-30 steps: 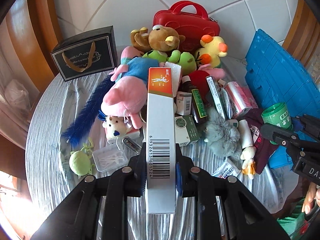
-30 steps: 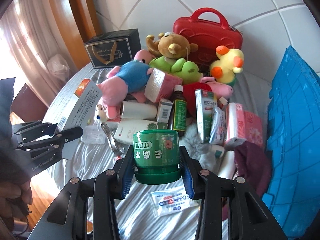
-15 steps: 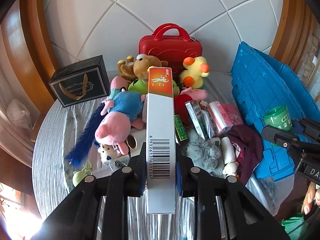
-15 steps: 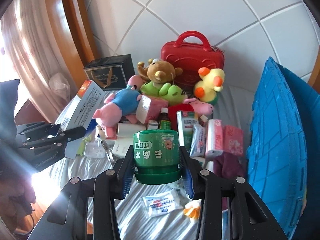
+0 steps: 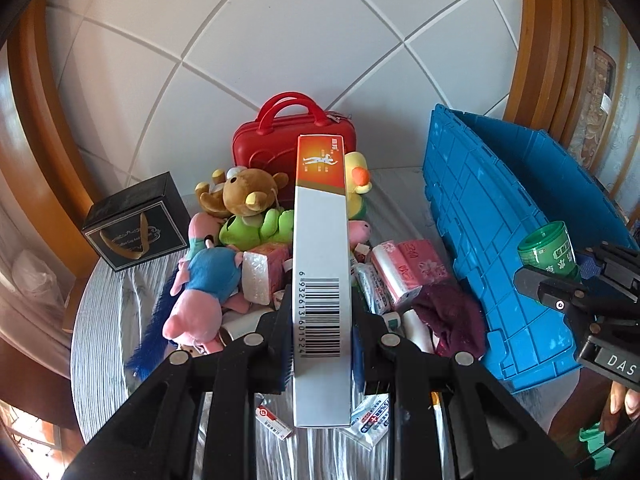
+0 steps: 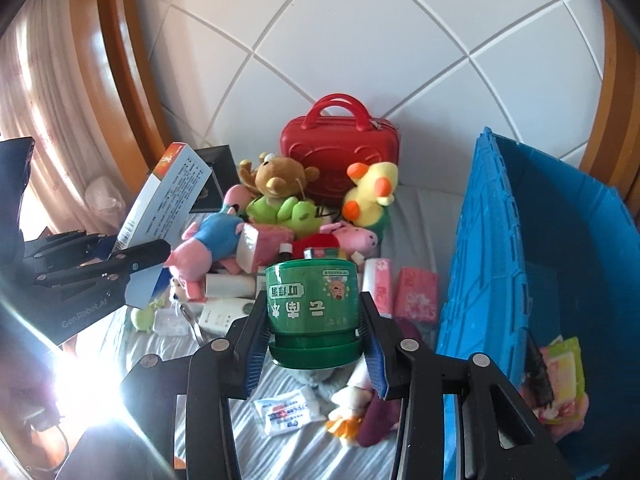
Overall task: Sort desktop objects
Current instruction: 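Carry the barcode box with the left tool while the right tool carries the green jar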
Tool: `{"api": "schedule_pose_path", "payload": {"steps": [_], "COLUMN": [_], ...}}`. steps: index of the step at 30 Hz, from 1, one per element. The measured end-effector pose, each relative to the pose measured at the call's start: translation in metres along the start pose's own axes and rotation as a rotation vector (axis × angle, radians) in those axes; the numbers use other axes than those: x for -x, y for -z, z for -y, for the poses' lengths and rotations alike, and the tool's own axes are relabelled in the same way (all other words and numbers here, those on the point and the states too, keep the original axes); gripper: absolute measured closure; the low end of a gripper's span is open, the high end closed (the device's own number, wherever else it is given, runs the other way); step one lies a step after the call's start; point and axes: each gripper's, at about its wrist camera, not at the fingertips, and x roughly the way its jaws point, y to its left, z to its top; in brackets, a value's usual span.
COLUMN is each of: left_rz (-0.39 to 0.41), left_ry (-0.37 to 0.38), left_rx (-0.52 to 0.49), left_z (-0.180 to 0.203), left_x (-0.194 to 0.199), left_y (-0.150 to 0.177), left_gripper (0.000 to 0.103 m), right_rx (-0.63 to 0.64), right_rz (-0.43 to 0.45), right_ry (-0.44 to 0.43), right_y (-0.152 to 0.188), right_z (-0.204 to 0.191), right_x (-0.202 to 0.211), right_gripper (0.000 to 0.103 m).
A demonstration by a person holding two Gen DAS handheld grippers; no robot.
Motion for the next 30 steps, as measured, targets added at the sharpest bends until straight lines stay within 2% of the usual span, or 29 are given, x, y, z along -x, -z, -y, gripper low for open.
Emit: {"api": "schedule_pose_path", "payload": {"steps": [8, 30], "left_rz": [0.03, 0.045], "left_ry": [0.035, 0.139], "left_rx": [-0.056, -0.183], "left_z": [0.05, 0.172], "left_x": [0.001, -0.011], "left_y": [-0.025, -0.07], "left_gripper": [0.081, 0.081], "right_rx": [-0.022, -0.093], "right_rz": [0.036, 0.075], "right_ry": [0.027, 0.086], "right_y": [-0.004, -0.002], "right_z": [0.039, 0.138], "right_x": [0.028, 0.077], "right_gripper": [0.062, 0.062]}}
